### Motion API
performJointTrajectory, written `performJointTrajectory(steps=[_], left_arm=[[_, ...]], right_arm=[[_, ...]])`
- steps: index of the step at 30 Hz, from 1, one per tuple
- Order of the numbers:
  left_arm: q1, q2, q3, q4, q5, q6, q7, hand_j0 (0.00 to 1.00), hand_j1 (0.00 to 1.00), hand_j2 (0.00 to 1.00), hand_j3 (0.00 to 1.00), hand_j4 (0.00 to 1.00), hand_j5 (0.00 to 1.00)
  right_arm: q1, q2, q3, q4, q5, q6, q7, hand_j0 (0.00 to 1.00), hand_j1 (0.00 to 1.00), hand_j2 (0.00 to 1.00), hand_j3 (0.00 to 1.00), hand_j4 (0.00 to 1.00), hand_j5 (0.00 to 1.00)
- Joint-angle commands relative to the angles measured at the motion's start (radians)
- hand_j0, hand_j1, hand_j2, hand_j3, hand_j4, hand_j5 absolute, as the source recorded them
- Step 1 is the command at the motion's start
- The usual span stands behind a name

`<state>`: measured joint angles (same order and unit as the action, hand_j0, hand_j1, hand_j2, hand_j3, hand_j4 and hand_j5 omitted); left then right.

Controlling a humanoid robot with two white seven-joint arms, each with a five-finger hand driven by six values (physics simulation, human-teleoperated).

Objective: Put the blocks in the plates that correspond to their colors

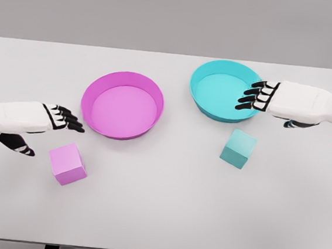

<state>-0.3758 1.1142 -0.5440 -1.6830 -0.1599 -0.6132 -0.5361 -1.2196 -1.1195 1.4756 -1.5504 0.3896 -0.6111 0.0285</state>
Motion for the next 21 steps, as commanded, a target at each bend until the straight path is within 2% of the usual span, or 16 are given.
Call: performJointTrajectory(steps=[1,7,9,13,17,21], left_arm=[[0.000,0.001,-0.001,-0.021,-0.003,0.002,-0.004,1.00,1.00,1.00,1.00,1.00,1.00],[0.015,-0.007,-0.002,-0.050,-0.024,0.002,-0.004,1.00,1.00,1.00,1.00,1.00,1.00],[0.017,-0.008,-0.036,-0.053,-0.027,0.002,-0.004,1.00,1.00,1.00,1.00,1.00,1.00],[0.017,-0.014,-0.048,-0.053,-0.029,0.002,-0.004,1.00,1.00,1.00,1.00,1.00,1.00],[0.021,-0.036,-0.050,-0.050,-0.072,0.002,-0.002,1.00,1.00,1.00,1.00,1.00,1.00],[0.023,-0.045,-0.051,-0.047,-0.078,0.002,-0.002,1.00,1.00,1.00,1.00,1.00,1.00]], right_arm=[[0.000,0.015,0.083,-0.014,-0.024,0.000,-0.001,1.00,1.00,1.00,1.00,1.00,1.00],[0.000,0.035,0.129,-0.013,-0.048,0.000,0.001,1.00,1.00,1.00,1.00,1.00,1.00],[0.000,0.035,0.141,-0.008,-0.048,0.000,0.001,1.00,1.00,1.00,1.00,1.00,1.00],[-0.001,0.038,0.141,0.012,-0.049,0.000,0.001,1.00,1.00,1.00,1.00,1.00,1.00],[-0.006,0.086,0.143,0.056,-0.051,0.000,0.002,1.00,1.00,1.00,1.00,1.00,1.00],[-0.006,0.093,0.143,0.061,-0.051,0.000,0.004,1.00,1.00,1.00,1.00,1.00,1.00]])
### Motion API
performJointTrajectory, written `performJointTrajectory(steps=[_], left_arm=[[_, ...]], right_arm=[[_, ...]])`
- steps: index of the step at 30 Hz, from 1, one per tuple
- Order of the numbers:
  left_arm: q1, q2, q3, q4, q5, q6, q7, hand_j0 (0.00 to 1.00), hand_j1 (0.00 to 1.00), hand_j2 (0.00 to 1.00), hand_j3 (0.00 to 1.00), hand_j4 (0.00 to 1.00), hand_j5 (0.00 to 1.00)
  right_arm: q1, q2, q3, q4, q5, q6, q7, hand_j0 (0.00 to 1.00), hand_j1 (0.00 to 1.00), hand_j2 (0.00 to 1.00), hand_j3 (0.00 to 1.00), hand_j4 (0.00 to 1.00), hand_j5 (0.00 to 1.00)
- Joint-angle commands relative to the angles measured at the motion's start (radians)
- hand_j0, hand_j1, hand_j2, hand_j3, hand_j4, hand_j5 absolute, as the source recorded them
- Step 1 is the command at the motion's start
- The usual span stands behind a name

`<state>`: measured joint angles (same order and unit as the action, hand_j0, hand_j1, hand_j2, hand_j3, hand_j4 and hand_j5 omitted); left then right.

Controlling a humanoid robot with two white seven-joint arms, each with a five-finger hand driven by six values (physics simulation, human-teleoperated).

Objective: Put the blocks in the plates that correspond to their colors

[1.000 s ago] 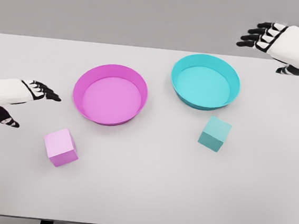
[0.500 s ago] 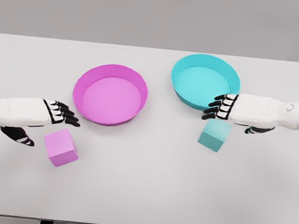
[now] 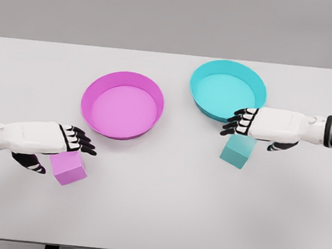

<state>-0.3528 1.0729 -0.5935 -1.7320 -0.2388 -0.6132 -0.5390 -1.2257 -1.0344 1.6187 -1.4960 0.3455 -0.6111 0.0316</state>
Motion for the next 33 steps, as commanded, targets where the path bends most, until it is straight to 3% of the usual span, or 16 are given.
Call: performJointTrajectory(steps=[1,15,20,26,33], left_arm=[[0.000,-0.007,0.000,0.002,-0.007,0.002,0.001,1.00,1.00,1.00,1.00,1.00,1.00],[0.014,-0.024,-0.003,0.011,-0.039,0.002,0.002,1.00,1.00,1.00,1.00,1.00,1.00],[0.014,-0.030,-0.002,0.011,-0.054,0.002,0.004,0.82,0.82,0.82,0.82,0.82,0.82],[0.014,-0.030,-0.003,0.009,-0.056,0.002,0.001,0.54,0.54,0.54,0.54,0.54,0.54],[0.011,-0.024,0.003,0.023,-0.056,0.002,0.001,0.47,0.47,0.47,0.47,0.47,0.47]], right_arm=[[0.000,0.014,-0.002,0.013,-0.005,0.000,0.002,1.00,1.00,1.00,1.00,1.00,1.00],[0.009,0.071,0.012,0.056,0.000,0.000,0.011,1.00,1.00,1.00,1.00,1.00,1.00],[0.011,0.096,0.023,0.088,0.001,0.000,0.011,1.00,1.00,1.00,1.00,1.00,1.00],[0.017,0.099,0.027,0.088,0.007,0.000,0.014,1.00,1.00,1.00,1.00,1.00,1.00],[0.017,0.099,0.038,0.086,0.009,0.000,0.048,1.00,1.00,1.00,1.00,1.00,1.00]])
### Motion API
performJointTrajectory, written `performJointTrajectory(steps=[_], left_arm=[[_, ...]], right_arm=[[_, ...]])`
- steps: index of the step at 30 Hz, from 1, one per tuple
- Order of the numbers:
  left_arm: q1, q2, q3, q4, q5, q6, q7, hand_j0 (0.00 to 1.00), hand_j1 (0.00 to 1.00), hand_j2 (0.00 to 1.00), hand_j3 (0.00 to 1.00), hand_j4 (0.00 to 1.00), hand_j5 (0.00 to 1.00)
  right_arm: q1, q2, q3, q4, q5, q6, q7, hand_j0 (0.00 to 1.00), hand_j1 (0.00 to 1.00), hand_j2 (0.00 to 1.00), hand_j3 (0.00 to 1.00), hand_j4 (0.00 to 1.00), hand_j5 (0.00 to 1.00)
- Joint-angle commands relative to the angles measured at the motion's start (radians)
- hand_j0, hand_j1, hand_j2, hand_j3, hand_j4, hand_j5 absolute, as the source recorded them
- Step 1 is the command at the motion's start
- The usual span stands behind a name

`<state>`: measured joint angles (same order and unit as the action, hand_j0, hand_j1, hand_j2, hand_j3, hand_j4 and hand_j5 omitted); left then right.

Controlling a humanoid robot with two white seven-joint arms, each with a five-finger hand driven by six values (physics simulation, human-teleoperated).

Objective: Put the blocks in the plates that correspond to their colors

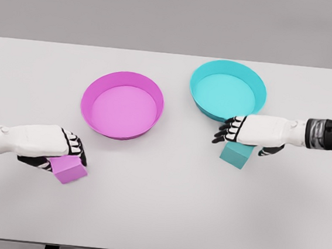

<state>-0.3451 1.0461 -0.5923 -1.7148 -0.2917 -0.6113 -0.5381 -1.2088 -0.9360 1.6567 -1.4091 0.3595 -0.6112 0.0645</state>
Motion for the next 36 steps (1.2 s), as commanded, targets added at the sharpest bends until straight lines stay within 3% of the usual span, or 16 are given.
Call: performJointTrajectory(steps=[1,5,15,23,28,31,33,34,36], left_arm=[[0.000,0.005,0.003,0.006,-0.001,0.000,0.000,0.44,0.44,0.44,0.44,0.44,0.44],[-0.060,0.005,0.006,0.018,0.008,0.000,0.006,0.41,0.41,0.41,0.41,0.41,0.41],[-0.184,-0.012,0.014,0.061,0.088,0.000,0.007,0.41,0.41,0.41,0.41,0.41,0.41],[-0.265,-0.164,0.014,0.210,0.082,0.000,0.004,0.40,0.40,0.40,0.40,0.40,0.40],[-0.304,-0.262,0.016,0.236,0.059,0.000,0.001,0.40,0.40,0.40,0.40,0.40,0.40],[-0.327,-0.366,0.016,0.345,0.022,0.000,0.000,0.41,0.41,0.41,0.41,0.41,0.41],[-0.337,-0.432,0.014,0.435,0.009,0.000,0.000,0.48,0.48,0.48,0.48,0.48,0.48],[-0.337,-0.437,0.014,0.448,0.006,0.000,0.000,0.59,0.59,0.59,0.59,0.59,0.59],[-0.339,-0.437,0.016,0.448,0.011,0.000,0.001,0.95,0.95,0.95,0.95,0.95,0.95]], right_arm=[[0.000,0.002,0.000,-0.001,-0.005,0.000,0.017,1.00,1.00,1.00,1.00,1.00,1.00],[-0.002,0.000,-0.005,-0.004,-0.005,0.000,0.043,0.83,0.83,0.83,0.83,0.83,0.83],[-0.008,0.000,-0.012,-0.005,-0.005,0.000,0.044,0.70,0.70,0.70,0.70,0.70,0.70],[-0.014,0.006,-0.037,-0.007,-0.007,0.000,0.044,0.60,0.60,0.60,0.60,0.60,0.60],[-0.015,0.005,-0.051,-0.021,-0.008,0.000,0.044,0.59,0.59,0.59,0.59,0.59,0.59],[-0.015,0.005,-0.072,-0.036,-0.011,0.000,0.044,0.59,0.59,0.59,0.59,0.59,0.59],[-0.017,0.005,-0.089,-0.054,-0.014,0.000,0.044,0.58,0.58,0.58,0.58,0.58,0.58],[-0.018,0.005,-0.097,-0.059,-0.016,0.000,0.044,0.58,0.58,0.58,0.58,0.58,0.58],[-0.020,0.006,-0.103,-0.067,-0.016,0.000,0.044,0.58,0.58,0.58,0.58,0.58,0.58]])
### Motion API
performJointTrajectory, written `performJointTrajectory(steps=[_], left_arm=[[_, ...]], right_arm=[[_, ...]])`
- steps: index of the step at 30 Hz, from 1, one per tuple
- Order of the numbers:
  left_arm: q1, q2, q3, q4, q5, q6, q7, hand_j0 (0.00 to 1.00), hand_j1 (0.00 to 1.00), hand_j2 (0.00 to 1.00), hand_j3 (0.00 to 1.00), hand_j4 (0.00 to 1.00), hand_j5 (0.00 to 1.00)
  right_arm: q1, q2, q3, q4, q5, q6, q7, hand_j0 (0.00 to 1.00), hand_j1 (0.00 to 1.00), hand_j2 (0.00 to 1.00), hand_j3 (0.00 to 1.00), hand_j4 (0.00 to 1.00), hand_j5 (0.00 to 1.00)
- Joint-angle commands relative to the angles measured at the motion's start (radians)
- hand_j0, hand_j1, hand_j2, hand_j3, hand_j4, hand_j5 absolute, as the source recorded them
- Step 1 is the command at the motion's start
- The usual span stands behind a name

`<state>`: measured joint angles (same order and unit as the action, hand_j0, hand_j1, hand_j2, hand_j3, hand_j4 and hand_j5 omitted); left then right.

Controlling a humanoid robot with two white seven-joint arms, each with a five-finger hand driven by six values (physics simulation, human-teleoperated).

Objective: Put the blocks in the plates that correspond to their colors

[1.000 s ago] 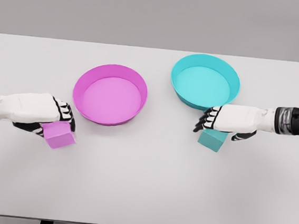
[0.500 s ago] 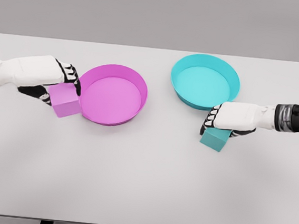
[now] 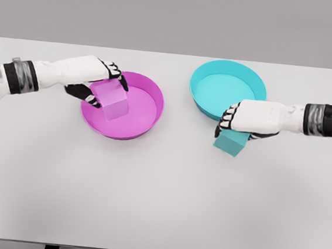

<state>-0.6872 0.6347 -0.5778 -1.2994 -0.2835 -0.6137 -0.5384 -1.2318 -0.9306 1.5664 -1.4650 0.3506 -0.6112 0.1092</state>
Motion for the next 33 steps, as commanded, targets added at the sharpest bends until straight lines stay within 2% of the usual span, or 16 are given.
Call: performJointTrajectory(steps=[1,7,9,10,13,14,17,20,22,25,27,33], left_arm=[[-0.002,-0.026,0.001,0.032,0.003,0.003,0.002,1.00,1.00,1.00,1.00,1.00,1.00],[-0.020,-0.001,0.001,0.025,0.009,0.003,0.003,1.00,1.00,1.00,1.00,1.00,1.00],[-0.043,0.082,0.003,-0.001,0.015,0.003,0.006,1.00,1.00,1.00,1.00,1.00,1.00],[-0.043,0.149,0.010,-0.011,0.029,0.003,0.011,1.00,1.00,1.00,1.00,1.00,1.00],[-0.005,0.316,0.065,-0.008,0.179,0.003,0.011,1.00,1.00,1.00,1.00,1.00,1.00],[0.006,0.341,0.068,-0.009,0.219,0.003,0.011,1.00,1.00,1.00,1.00,1.00,1.00],[0.061,0.341,0.068,-0.006,0.227,0.003,0.009,1.00,1.00,1.00,1.00,1.00,1.00],[0.127,0.330,0.068,0.002,0.227,0.003,0.011,1.00,1.00,1.00,1.00,1.00,1.00],[0.181,0.324,0.065,0.034,0.224,0.003,0.008,1.00,1.00,1.00,1.00,1.00,1.00],[0.198,0.315,0.065,0.038,0.215,0.003,0.002,1.00,1.00,1.00,1.00,1.00,1.00],[0.216,0.278,0.072,0.043,0.199,0.003,0.000,1.00,1.00,1.00,1.00,1.00,1.00],[0.219,0.267,0.070,0.049,0.185,0.003,0.000,1.00,1.00,1.00,1.00,1.00,1.00]], right_arm=[[0.000,0.001,-0.014,-0.018,-0.009,0.000,0.000,0.58,0.58,0.58,0.58,0.58,0.58],[-0.006,-0.005,-0.060,-0.032,-0.010,0.000,0.000,0.58,0.58,0.58,0.58,0.58,0.58],[-0.006,-0.010,-0.092,-0.028,-0.015,0.000,0.000,0.58,0.58,0.58,0.58,0.58,0.58],[-0.006,-0.010,-0.098,-0.020,-0.015,0.000,0.000,0.58,0.58,0.58,0.58,0.58,0.58],[-0.012,0.001,-0.120,0.048,-0.015,0.000,0.000,0.58,0.58,0.58,0.58,0.58,0.58],[-0.014,0.001,-0.131,0.051,-0.016,0.000,0.000,0.58,0.58,0.58,0.58,0.58,0.58],[-0.014,0.007,-0.158,0.077,-0.024,0.000,0.000,0.58,0.58,0.58,0.58,0.58,0.58],[-0.020,0.064,-0.158,0.178,-0.024,0.000,0.000,0.59,0.59,0.59,0.59,0.59,0.59],[-0.021,0.114,-0.158,0.261,-0.024,0.000,0.000,0.59,0.59,0.59,0.59,0.59,0.59],[-0.028,0.150,-0.158,0.321,-0.024,0.000,0.000,0.59,0.59,0.59,0.59,0.59,0.59],[-0.032,0.182,-0.158,0.373,-0.024,0.000,0.000,0.59,0.59,0.59,0.59,0.59,0.59],[-0.034,0.252,-0.158,0.488,-0.022,0.000,0.000,0.60,0.60,0.60,0.60,0.60,0.60]])
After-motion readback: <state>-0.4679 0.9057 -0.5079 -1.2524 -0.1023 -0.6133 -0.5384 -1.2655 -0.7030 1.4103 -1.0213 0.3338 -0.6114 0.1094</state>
